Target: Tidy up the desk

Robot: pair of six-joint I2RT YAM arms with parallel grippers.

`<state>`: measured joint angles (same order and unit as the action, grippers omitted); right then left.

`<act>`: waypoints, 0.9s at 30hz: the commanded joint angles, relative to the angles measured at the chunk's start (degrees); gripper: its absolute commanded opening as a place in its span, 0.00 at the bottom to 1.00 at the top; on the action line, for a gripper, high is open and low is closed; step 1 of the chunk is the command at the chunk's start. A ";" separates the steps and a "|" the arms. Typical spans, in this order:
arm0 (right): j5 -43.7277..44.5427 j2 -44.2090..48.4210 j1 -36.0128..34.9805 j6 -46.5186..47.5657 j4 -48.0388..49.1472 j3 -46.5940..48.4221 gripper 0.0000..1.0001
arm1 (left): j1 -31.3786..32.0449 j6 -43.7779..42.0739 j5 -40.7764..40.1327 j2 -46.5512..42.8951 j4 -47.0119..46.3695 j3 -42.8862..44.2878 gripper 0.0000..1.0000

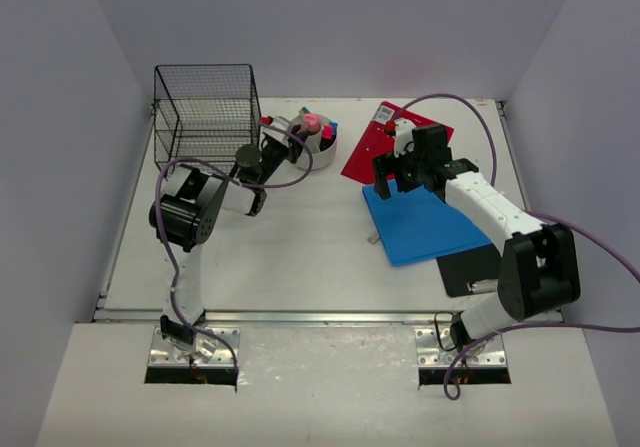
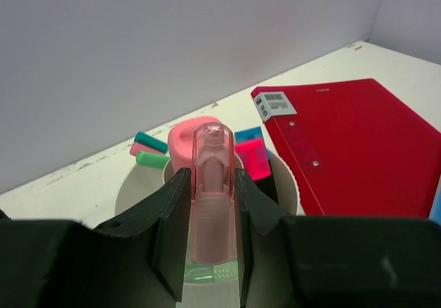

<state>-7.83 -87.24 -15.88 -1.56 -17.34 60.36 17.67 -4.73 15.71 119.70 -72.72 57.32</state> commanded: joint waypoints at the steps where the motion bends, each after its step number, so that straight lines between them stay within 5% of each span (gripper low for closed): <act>1: 0.62 -0.17 0.32 -0.32 0.20 2.40 0.97 | 0.26 -0.64 -0.38 1.79 -11.40 1.53 0.02; 11: 0.44 -0.91 0.32 -0.50 0.20 1.83 0.97 | 0.34 -0.81 -2.18 4.49 -13.06 2.93 0.08; 17: 0.15 -0.91 0.26 -0.05 0.11 2.13 0.97 | 0.37 -0.40 -2.00 3.77 -13.06 2.36 0.43; 27: -3.58 -0.82 0.32 10.27 -0.52 2.02 0.96 | 1.05 0.38 -0.88 -6.24 -10.35 -3.26 0.51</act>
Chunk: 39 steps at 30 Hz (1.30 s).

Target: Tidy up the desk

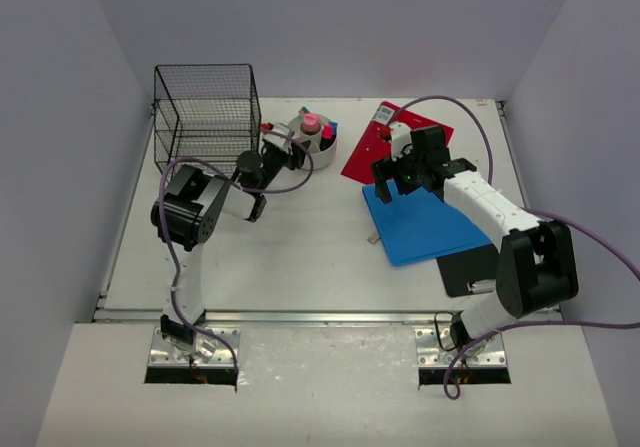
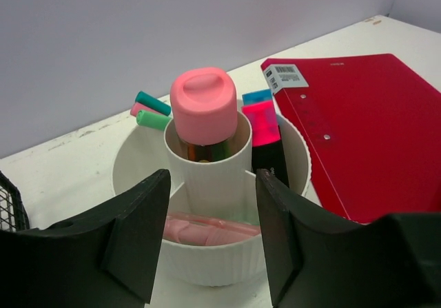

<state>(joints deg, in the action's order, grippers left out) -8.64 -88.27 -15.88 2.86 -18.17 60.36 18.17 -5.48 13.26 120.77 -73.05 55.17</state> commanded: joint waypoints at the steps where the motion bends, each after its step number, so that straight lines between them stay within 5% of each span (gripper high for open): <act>1: -3.98 0.27 0.32 7.33 0.07 2.17 0.96 | 0.55 1.17 1.66 -8.66 -9.66 -1.59 0.51; 4: -8.04 0.16 0.32 14.87 -2.82 3.71 0.92 | 0.29 1.44 2.16 -16.50 -3.36 -2.75 0.53; 9: -18.37 -3.20 0.01 36.49 -19.50 12.19 0.82 | -0.58 5.64 5.97 -30.17 26.56 2.34 0.56; 14: -13.34 -10.63 -5.06 49.77 -36.95 23.45 0.68 | -4.11 15.27 8.91 -35.57 59.05 12.21 0.56; 17: -7.93 -12.04 -9.43 54.86 -38.90 22.06 0.62 | -8.88 20.98 12.76 -38.96 68.76 12.28 0.59; 27: 3.79 -16.30 -18.36 64.08 -35.65 13.25 0.59 | -11.93 17.83 14.32 -52.17 78.70 7.27 0.66; 39: 6.35 -19.83 -19.19 71.76 -25.41 9.34 0.61 | -11.93 18.40 14.60 -52.65 77.71 3.98 0.67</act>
<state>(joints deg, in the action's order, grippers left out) -2.46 -107.05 -34.46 71.34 -47.78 70.02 6.07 12.34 27.46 68.25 6.24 59.37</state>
